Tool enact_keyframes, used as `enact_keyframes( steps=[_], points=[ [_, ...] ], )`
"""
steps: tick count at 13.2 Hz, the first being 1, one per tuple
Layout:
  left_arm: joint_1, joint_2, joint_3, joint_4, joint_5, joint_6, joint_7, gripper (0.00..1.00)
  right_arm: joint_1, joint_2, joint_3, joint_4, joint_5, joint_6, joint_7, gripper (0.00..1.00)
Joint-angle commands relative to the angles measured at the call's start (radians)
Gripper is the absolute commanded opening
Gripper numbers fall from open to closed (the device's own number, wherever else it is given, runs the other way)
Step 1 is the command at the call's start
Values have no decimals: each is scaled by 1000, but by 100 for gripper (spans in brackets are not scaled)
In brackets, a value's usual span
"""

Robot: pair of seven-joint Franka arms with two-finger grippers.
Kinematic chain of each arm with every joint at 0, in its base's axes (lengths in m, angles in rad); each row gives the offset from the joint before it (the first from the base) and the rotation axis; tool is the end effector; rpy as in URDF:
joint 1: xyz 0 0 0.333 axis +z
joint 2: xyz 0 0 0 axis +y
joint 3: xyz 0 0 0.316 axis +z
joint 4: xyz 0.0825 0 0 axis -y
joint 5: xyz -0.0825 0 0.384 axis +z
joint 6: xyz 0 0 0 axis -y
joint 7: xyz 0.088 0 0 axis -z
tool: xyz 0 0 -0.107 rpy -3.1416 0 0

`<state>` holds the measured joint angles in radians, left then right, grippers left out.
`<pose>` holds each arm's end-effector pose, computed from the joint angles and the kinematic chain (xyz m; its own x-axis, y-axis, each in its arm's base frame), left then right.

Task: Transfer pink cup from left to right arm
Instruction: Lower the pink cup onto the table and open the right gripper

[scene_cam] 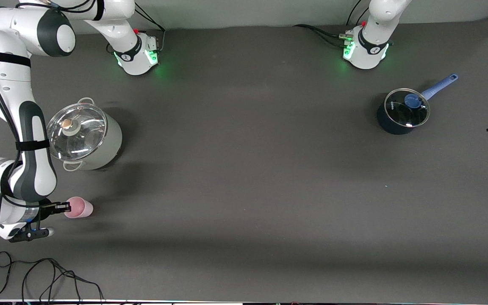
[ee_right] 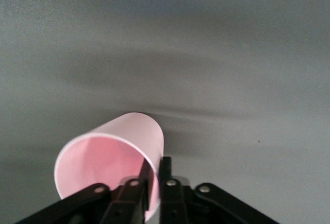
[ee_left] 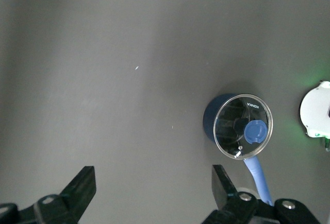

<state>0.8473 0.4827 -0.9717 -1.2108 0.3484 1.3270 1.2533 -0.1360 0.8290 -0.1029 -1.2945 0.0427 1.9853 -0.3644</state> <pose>0.6220 0.1043 0.5724 0.2672 -0.9636 -0.0113 -0.9472 -0.2647 0.1811 0.7152 -0.1538 0.2382 0.9813 0.1328 -0.1390 0.1326 -0.9911 -0.0109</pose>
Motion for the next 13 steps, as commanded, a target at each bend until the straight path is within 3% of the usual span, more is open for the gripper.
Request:
enact_keyframes(
  steps=[1,2,3,8,11,13],
  points=[
    [-22,-62,24,-32,30,-2,-165,100,-4,12,2,21,-3,6,-14,65],
    [-31,-76,22,-32,32,-6,-272,100,-2,10,2,21,-4,4,-16,90],
    [-54,-76,25,-30,38,-12,-376,100,-2,6,2,23,-4,3,-16,99],
    [-123,-76,11,-32,20,-14,-932,100,9,-34,-4,24,-21,-86,-11,99],
    [-163,-73,11,-33,-23,-3,-1112,100,13,-112,2,29,-128,-204,-13,99],
    [-185,-75,11,-35,-58,-12,-1205,100,18,-186,3,27,-136,-287,-13,100]
  ],
)
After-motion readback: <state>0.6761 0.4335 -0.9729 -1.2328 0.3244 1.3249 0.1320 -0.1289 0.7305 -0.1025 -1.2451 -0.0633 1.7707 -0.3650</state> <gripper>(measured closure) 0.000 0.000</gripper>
